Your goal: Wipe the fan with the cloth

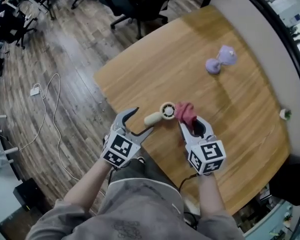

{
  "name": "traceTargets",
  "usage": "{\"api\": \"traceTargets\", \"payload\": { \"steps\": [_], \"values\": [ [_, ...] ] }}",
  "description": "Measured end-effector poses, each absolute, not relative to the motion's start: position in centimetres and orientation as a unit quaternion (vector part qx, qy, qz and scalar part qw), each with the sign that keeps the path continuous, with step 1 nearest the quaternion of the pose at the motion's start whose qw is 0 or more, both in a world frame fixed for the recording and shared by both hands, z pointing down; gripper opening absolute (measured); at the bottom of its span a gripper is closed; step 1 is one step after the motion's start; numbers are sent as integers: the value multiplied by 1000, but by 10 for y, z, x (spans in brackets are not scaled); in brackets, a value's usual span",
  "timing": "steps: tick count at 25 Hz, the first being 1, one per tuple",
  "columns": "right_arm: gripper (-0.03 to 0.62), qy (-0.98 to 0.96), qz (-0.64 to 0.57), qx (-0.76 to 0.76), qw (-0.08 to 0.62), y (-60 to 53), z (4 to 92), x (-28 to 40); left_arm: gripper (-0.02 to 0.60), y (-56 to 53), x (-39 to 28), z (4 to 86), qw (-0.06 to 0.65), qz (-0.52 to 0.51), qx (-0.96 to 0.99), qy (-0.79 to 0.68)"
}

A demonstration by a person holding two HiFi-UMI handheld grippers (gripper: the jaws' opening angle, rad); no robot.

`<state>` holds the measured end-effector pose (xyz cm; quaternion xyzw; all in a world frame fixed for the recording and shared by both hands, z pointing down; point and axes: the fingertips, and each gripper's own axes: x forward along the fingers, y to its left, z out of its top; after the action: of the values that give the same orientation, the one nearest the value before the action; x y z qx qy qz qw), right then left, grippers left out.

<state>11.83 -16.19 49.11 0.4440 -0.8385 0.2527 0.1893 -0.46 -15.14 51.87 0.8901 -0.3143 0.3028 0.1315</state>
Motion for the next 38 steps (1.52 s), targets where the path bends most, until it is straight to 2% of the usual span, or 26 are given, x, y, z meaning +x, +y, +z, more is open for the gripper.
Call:
{"api": "traceTargets", "payload": {
  "steps": [12, 16, 19, 23, 33, 38],
  "values": [
    [127, -837, 271, 424, 215, -184, 531, 102, 345, -141, 14, 591, 128, 366, 887, -251],
    [127, -828, 280, 434, 220, -184, 545, 102, 289, -134, 16, 615, 125, 387, 886, -223],
    [127, -820, 272, 445, 238, -181, 557, 102, 211, -134, 13, 624, 123, 384, 886, -229],
    [127, -811, 244, 459, 270, -178, 570, 104, 199, -137, 15, 625, 116, 373, 890, -233],
    [127, -803, 219, 477, 282, -181, 569, 92, 196, -136, 17, 624, 115, 372, 892, -231],
    [127, -827, 221, 440, 270, -172, 561, 56, 196, -136, 17, 623, 115, 372, 892, -230]
  ]
}}
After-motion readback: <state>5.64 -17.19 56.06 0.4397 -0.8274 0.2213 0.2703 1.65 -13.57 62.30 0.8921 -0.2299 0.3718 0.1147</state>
